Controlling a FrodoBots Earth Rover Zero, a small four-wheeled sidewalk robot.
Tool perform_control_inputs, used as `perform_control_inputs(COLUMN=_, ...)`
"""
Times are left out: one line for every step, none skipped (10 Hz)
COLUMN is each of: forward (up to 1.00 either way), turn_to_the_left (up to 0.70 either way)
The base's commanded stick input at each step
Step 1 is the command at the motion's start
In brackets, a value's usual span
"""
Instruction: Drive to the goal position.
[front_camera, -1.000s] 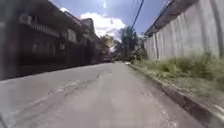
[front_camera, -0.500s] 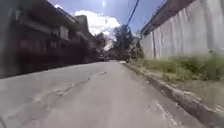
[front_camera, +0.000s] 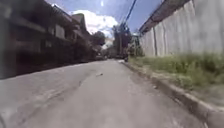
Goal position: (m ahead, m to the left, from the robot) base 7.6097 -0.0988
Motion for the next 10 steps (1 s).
perform_control_inputs(forward=1.00, turn_to_the_left=0.00)
perform_control_inputs(forward=1.00, turn_to_the_left=0.00)
perform_control_inputs(forward=1.00, turn_to_the_left=0.00)
perform_control_inputs(forward=1.00, turn_to_the_left=0.00)
perform_control_inputs(forward=1.00, turn_to_the_left=0.00)
perform_control_inputs(forward=1.00, turn_to_the_left=0.00)
perform_control_inputs(forward=1.00, turn_to_the_left=0.00)
perform_control_inputs(forward=1.00, turn_to_the_left=0.00)
perform_control_inputs(forward=1.00, turn_to_the_left=0.00)
perform_control_inputs(forward=1.00, turn_to_the_left=0.00)
